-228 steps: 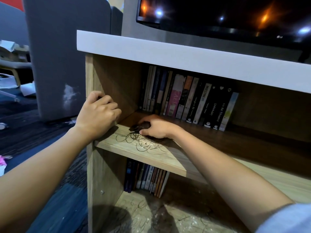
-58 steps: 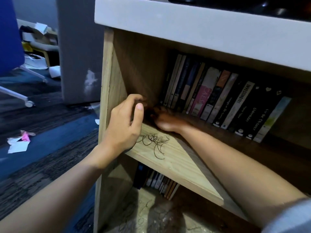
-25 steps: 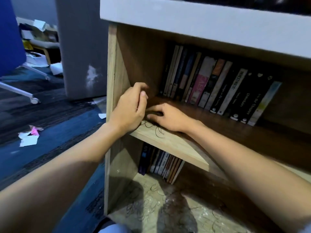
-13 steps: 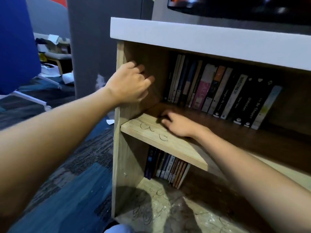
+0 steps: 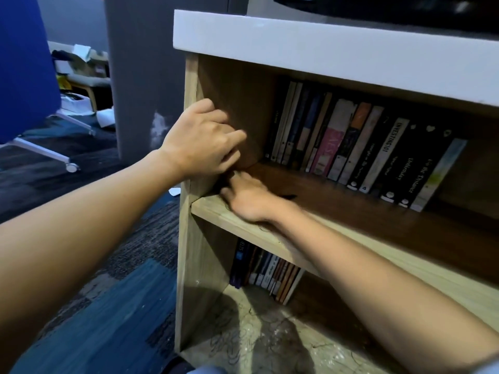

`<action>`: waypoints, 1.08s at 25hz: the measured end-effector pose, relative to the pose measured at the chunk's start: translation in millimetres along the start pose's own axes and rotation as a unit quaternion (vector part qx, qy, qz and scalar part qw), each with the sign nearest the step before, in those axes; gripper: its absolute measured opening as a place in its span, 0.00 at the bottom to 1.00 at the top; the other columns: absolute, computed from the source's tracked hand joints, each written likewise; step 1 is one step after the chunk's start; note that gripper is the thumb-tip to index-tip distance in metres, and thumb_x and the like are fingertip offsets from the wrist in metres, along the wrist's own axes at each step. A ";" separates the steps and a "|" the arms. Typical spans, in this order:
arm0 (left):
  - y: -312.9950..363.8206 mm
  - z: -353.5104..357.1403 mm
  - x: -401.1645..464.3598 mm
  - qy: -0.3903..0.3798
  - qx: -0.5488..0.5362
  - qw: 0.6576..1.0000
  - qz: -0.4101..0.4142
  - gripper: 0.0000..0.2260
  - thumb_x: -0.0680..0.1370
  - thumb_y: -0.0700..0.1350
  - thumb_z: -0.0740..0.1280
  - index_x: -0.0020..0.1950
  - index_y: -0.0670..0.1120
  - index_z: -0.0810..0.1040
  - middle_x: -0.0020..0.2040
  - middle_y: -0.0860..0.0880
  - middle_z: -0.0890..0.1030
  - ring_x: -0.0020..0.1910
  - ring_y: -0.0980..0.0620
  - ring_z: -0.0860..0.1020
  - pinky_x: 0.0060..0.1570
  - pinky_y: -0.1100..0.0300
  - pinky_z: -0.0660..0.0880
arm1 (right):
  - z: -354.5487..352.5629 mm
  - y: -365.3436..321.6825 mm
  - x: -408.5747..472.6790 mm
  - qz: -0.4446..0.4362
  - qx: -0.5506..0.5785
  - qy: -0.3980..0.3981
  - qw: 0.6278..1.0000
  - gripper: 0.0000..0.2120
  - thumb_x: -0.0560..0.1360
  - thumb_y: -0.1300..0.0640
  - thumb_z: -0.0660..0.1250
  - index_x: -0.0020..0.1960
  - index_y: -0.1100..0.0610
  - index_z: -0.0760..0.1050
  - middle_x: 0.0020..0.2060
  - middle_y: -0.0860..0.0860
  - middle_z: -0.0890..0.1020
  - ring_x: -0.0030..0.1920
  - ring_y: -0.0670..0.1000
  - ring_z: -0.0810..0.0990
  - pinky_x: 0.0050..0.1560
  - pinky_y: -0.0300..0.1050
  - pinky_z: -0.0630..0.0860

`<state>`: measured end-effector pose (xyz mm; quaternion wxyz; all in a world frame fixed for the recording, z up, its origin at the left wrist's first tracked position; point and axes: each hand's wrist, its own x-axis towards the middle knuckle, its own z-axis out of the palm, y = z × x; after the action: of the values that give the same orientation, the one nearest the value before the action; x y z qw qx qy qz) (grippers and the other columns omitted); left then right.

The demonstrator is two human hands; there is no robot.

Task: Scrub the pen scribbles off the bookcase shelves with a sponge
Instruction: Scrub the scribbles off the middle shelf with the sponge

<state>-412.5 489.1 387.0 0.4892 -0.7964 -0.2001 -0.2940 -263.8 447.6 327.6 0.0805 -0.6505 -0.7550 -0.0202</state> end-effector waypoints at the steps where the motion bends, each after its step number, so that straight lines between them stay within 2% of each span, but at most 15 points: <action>1: 0.0 0.4 -0.1 0.002 -0.004 1.000 0.004 0.14 0.77 0.51 0.56 0.41 0.45 0.77 0.33 0.47 0.81 0.38 0.44 0.77 0.44 0.52 0.61 | 0.4 -14.7 -9.1 -0.040 -0.005 0.006 0.999 0.19 0.82 0.49 0.53 0.67 0.60 0.66 0.66 0.62 0.68 0.67 0.61 0.66 0.65 0.53 0.64; 4: -0.3 2.7 -0.1 0.010 -0.008 1.000 0.007 0.15 0.78 0.51 0.55 0.40 0.45 0.76 0.33 0.47 0.81 0.38 0.44 0.77 0.44 0.52 0.62 | -8.4 6.6 -35.1 -0.101 0.041 -0.022 0.994 0.15 0.82 0.50 0.54 0.63 0.58 0.67 0.61 0.58 0.70 0.63 0.56 0.67 0.64 0.52 0.64; 7: -0.5 3.6 -0.6 0.016 0.002 1.000 0.003 0.15 0.78 0.51 0.55 0.40 0.45 0.76 0.33 0.48 0.81 0.37 0.45 0.77 0.44 0.52 0.62 | -17.6 46.2 -25.6 0.005 0.054 -0.031 0.998 0.14 0.83 0.49 0.52 0.59 0.56 0.68 0.62 0.59 0.74 0.62 0.57 0.71 0.59 0.45 0.65; 10: 0.7 2.8 0.4 0.018 -0.001 1.000 -0.001 0.15 0.78 0.51 0.55 0.40 0.45 0.76 0.33 0.47 0.81 0.37 0.45 0.77 0.44 0.52 0.61 | -13.6 23.5 -0.2 0.057 -0.013 -0.045 0.997 0.19 0.83 0.49 0.50 0.67 0.59 0.66 0.68 0.61 0.70 0.67 0.60 0.69 0.61 0.48 0.65; 14: 0.4 0.9 -0.5 0.011 -0.013 1.000 -0.003 0.16 0.78 0.51 0.54 0.40 0.45 0.77 0.33 0.46 0.81 0.37 0.44 0.77 0.44 0.52 0.62 | -3.6 -20.9 -11.8 -0.010 -0.047 -0.011 0.999 0.21 0.82 0.47 0.51 0.68 0.60 0.65 0.66 0.61 0.67 0.67 0.62 0.65 0.64 0.55 0.63; 16: 0.8 0.6 0.2 0.014 -0.018 1.000 -0.001 0.18 0.78 0.51 0.53 0.40 0.44 0.78 0.33 0.46 0.81 0.37 0.44 0.78 0.44 0.52 0.63 | -8.9 -10.9 -37.3 -0.069 -0.023 -0.003 0.997 0.17 0.82 0.48 0.53 0.64 0.59 0.66 0.61 0.59 0.70 0.62 0.59 0.67 0.62 0.53 0.64; 18: 1.0 0.3 0.8 0.016 -0.020 1.000 -0.001 0.18 0.78 0.51 0.53 0.41 0.44 0.78 0.33 0.46 0.82 0.37 0.44 0.78 0.45 0.52 0.62 | -16.5 19.5 -56.7 -0.078 0.017 -0.009 0.997 0.15 0.81 0.47 0.54 0.60 0.56 0.66 0.57 0.56 0.72 0.59 0.56 0.69 0.60 0.52 0.66; 19: 1.2 0.2 0.9 0.014 -0.021 1.000 0.000 0.18 0.79 0.51 0.53 0.41 0.45 0.79 0.33 0.47 0.82 0.37 0.45 0.78 0.45 0.52 0.62 | -19.4 40.9 -62.6 -0.056 0.033 -0.018 0.998 0.14 0.81 0.45 0.55 0.58 0.55 0.66 0.56 0.55 0.73 0.57 0.55 0.71 0.59 0.51 0.67; 21: 1.5 0.5 -0.2 0.010 -0.024 1.000 -0.001 0.17 0.79 0.51 0.54 0.42 0.46 0.78 0.33 0.48 0.82 0.38 0.46 0.78 0.45 0.52 0.63 | -20.9 79.3 -65.3 0.042 0.039 -0.007 0.998 0.14 0.80 0.42 0.54 0.57 0.52 0.66 0.56 0.56 0.74 0.58 0.56 0.73 0.59 0.50 0.69; 24: 1.1 -1.6 -0.4 0.004 -0.026 1.000 -0.006 0.18 0.79 0.52 0.53 0.42 0.46 0.78 0.33 0.48 0.81 0.37 0.46 0.78 0.45 0.52 0.63 | -13.9 81.4 -40.4 0.172 -0.026 0.012 0.985 0.20 0.81 0.44 0.51 0.66 0.55 0.64 0.66 0.61 0.69 0.66 0.62 0.68 0.66 0.57 0.65; 25: 1.8 -2.6 -0.4 -0.001 -0.027 1.000 -0.008 0.18 0.78 0.52 0.52 0.41 0.46 0.79 0.33 0.48 0.81 0.37 0.46 0.78 0.45 0.52 0.63 | -10.1 65.5 -31.2 0.172 -0.030 0.007 0.985 0.21 0.81 0.46 0.51 0.68 0.56 0.63 0.68 0.62 0.67 0.67 0.63 0.67 0.67 0.58 0.64; 27: 2.9 -3.6 -0.3 -0.016 -0.033 0.999 -0.008 0.19 0.78 0.52 0.52 0.41 0.45 0.79 0.33 0.48 0.81 0.37 0.45 0.78 0.45 0.52 0.63 | -3.4 28.6 -26.3 0.104 -0.012 0.010 0.994 0.19 0.82 0.48 0.51 0.66 0.58 0.65 0.66 0.60 0.69 0.65 0.62 0.67 0.66 0.57 0.64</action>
<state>-412.0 484.6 386.1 0.4570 -0.8151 -0.2040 -0.2918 -231.6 425.8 324.9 0.0823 -0.7264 -0.6818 -0.0273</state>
